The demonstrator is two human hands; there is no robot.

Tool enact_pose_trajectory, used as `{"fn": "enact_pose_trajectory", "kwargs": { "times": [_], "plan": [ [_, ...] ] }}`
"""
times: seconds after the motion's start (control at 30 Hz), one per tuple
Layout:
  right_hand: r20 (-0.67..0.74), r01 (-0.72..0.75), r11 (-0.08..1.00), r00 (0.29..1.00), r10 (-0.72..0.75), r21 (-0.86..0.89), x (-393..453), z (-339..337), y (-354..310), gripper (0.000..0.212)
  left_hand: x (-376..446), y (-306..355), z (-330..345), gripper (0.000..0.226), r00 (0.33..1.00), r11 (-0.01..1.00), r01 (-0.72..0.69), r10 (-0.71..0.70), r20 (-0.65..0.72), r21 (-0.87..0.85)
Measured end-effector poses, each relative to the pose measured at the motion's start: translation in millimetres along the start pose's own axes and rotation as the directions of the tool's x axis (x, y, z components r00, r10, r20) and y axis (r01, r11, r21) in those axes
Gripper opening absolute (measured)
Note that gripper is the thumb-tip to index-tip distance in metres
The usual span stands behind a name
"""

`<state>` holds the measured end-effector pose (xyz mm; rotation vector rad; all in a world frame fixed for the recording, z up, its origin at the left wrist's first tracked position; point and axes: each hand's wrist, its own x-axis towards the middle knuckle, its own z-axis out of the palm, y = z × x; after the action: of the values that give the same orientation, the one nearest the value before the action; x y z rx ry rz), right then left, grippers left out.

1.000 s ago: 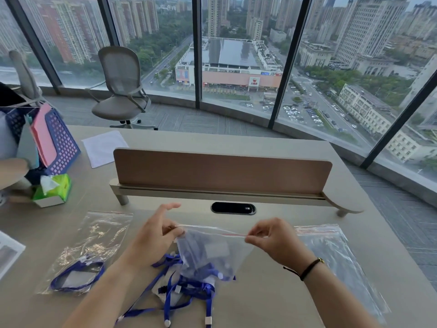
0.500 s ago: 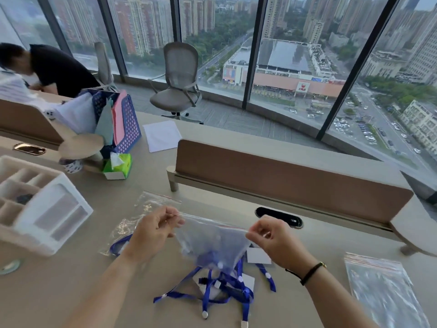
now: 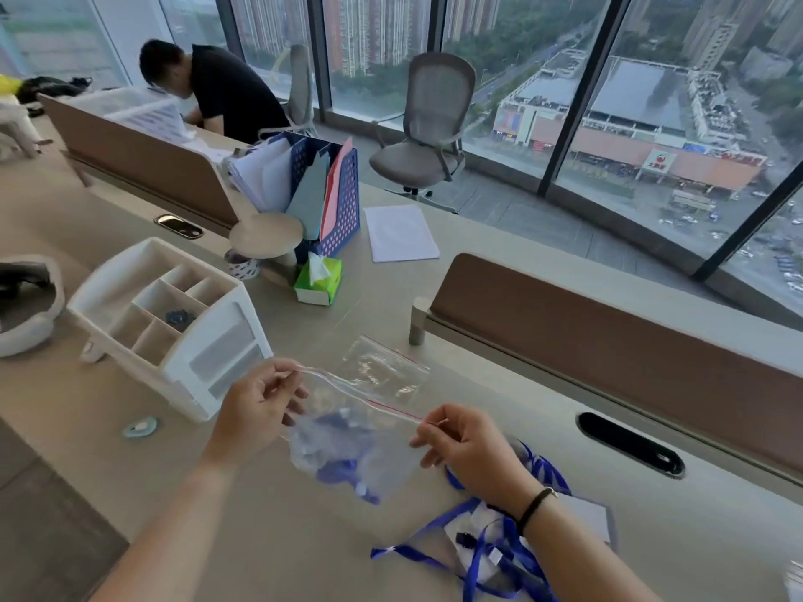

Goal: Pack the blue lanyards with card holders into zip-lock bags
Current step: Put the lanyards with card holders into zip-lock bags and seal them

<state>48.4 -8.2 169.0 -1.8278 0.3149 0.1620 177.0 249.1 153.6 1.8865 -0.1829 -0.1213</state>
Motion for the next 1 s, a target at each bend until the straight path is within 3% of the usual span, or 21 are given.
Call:
{"fn": "enact_pose_trajectory", "kwargs": {
  "times": [0.13, 0.3, 0.47, 0.6, 0.73, 1.0],
  "plan": [
    [0.024, -0.027, 0.998, 0.999, 0.028, -0.055, 31.7, 24.3, 3.2, 0.010, 27.4, -20.9, -19.8, 0.009, 1.000, 0.999, 0.018, -0.018, 0.002, 0.036],
    [-0.103, -0.105, 0.993, 0.990, 0.099, -0.058, 94.6, 34.2, 22.2, 0.014, 89.0, -45.5, -6.1, 0.010, 0.999, 0.999, 0.023, -0.024, 0.021, 0.041],
    [-0.271, -0.213, 0.977, 0.942, 0.199, -0.024, 159.4, 21.9, 54.5, 0.014, 142.6, -102.5, 26.8, 0.045, 0.971, 0.973, 0.148, -0.177, 0.159, 0.177],
    [-0.299, -0.269, 0.963, 0.918, 0.260, 0.010, 195.9, 14.0, 85.5, 0.013, 136.6, -160.9, 34.7, 0.034, 0.899, 0.896, 0.298, -0.379, 0.218, 0.330],
    [-0.321, -0.334, 0.940, 0.884, 0.339, 0.074, 222.7, 9.1, 111.2, 0.012, 114.5, -198.1, 24.5, 0.007, 0.882, 0.867, 0.360, -0.436, 0.178, 0.344],
    [-0.311, -0.433, 0.888, 0.832, 0.460, 0.156, 255.6, 6.6, 136.6, 0.013, 95.5, -207.3, 10.9, 0.023, 0.909, 0.847, 0.309, -0.397, 0.128, 0.433]
  ]
}}
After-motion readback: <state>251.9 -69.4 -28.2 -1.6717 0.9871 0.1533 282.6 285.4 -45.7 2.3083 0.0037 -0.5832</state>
